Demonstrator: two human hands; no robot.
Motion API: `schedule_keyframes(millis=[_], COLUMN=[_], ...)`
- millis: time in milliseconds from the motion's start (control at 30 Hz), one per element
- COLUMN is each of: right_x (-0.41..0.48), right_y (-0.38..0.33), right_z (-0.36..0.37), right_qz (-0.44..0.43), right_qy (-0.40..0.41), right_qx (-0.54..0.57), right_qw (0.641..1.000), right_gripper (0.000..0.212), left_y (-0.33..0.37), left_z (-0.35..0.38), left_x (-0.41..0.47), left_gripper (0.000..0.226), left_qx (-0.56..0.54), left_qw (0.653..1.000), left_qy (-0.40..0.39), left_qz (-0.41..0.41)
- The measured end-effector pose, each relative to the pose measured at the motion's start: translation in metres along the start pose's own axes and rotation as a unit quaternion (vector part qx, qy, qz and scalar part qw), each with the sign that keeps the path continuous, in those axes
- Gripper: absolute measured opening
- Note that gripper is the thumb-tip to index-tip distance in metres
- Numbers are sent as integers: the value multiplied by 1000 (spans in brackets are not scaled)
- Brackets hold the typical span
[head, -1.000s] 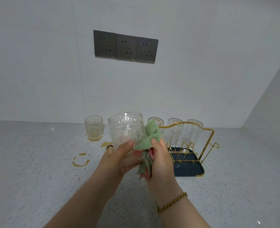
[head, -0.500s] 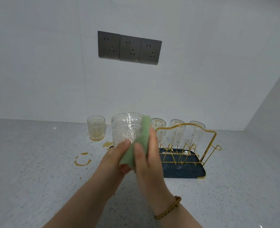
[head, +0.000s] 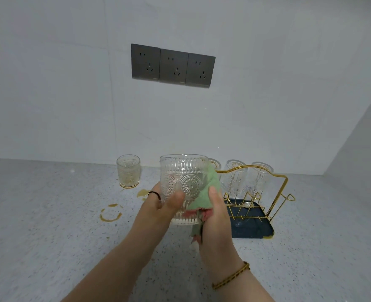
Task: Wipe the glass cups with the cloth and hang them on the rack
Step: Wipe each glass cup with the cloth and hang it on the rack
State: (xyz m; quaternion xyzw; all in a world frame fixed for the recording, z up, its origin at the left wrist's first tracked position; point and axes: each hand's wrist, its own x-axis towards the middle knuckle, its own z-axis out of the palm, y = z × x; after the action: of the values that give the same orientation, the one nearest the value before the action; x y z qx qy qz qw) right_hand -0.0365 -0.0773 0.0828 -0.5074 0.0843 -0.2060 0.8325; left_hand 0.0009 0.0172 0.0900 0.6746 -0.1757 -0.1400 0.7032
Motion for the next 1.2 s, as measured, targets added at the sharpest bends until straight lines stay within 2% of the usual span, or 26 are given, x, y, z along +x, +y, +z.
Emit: schedule_keyframes(millis=[33, 133, 167, 233, 267, 333, 400, 467, 500, 533, 600, 667, 700, 767, 800, 833, 867, 900, 967, 1033, 1100, 1133, 1167, 1200], right_x=[-2, -6, -6, -8, -10, -15, -16, -13, -10, -5, -3, -5, -8, -14, -16, -16, -14, -12, -5, -3, -7, -8, -7, -8], right_y=[-3, -6, -6, 1, 6, 10, 11, 7, 3, 0, -5, -5, -3, 5, 6, 3, 1, -1, -10, -12, -8, -6, 0, 5], right_z=[0, 0, 3, 7, 9, 14, 13, 7, 4, 2, -2, 0, 3, 5, 6, 7, 6, 4, 1, -2, -2, 2, 2, 2], right_qz=[-21, -80, -99, -134, -154, -221, -263, -233, -177, -106, -16, -17, -54, -176, -216, -224, -207, -168, -34, 26, 7, -31, -81, -119], right_qy=[1, 27, 36, 58, 62, 59, 22, -20, -36, -44, -33, -25, -32, -60, -75, -84, -91, -89, -66, -50, -54, -44, -52, -70], right_qx=[-16, -110, -155, -249, -288, -336, -378, -358, -300, -225, -106, -121, -169, -292, -337, -354, -354, -318, -165, -63, -110, -167, -227, -282], right_qw=[1000, 990, 982, 957, 943, 914, 887, 904, 937, 967, 994, 992, 984, 938, 913, 904, 908, 929, 983, 996, 992, 985, 969, 949], right_gripper=[37, 30, 32, 45, 50, 47, 41, 42, 43, 42, 48, 47, 46, 54, 51, 49, 49, 50, 42, 36, 23, 30, 46, 58], left_y=[1, -8, -9, -14, -16, -15, -10, -13, -15, -17, -18, -16, -16, -18, -18, -18, -19, -19, -21, -22, -23, -22, -22, -25], left_z=[1, 3, 5, 9, 10, 12, 9, 4, 3, 2, 3, 2, 2, 0, -1, -2, -3, -3, -3, -3, -3, -1, 0, -1], left_x=[1, 4, 3, -1, -2, -5, -4, 1, 3, 5, 4, 4, 4, 5, 6, 7, 7, 7, 5, 5, 8, 10, 12, 11], left_gripper=[31, 48, 44, 27, 25, 19, 36, 65, 75, 79, 57, 42, 48, 62, 61, 61, 64, 62, 49, 56, 72, 77, 79, 73], left_qx=[6, -37, -54, -72, -88, -131, -191, -237, -238, -235, -220, -226, -223, -233, -247, -256, -253, -242, -238, -224, -185, -172, -156, -142], left_qw=[1000, 998, 997, 997, 996, 991, 979, 968, 968, 969, 971, 970, 971, 969, 966, 963, 963, 965, 964, 969, 980, 983, 986, 988], left_qy=[13, 53, 56, 35, 12, -30, -54, -65, -67, -72, -88, -93, -87, -74, -72, -78, -88, -99, -114, -104, -68, -46, -22, -8], left_qz=[7, 0, 0, 0, -8, -18, -38, -44, -37, -24, 0, -1, -9, -28, -29, -25, -22, -17, -11, -18, -32, -41, -52, -55])
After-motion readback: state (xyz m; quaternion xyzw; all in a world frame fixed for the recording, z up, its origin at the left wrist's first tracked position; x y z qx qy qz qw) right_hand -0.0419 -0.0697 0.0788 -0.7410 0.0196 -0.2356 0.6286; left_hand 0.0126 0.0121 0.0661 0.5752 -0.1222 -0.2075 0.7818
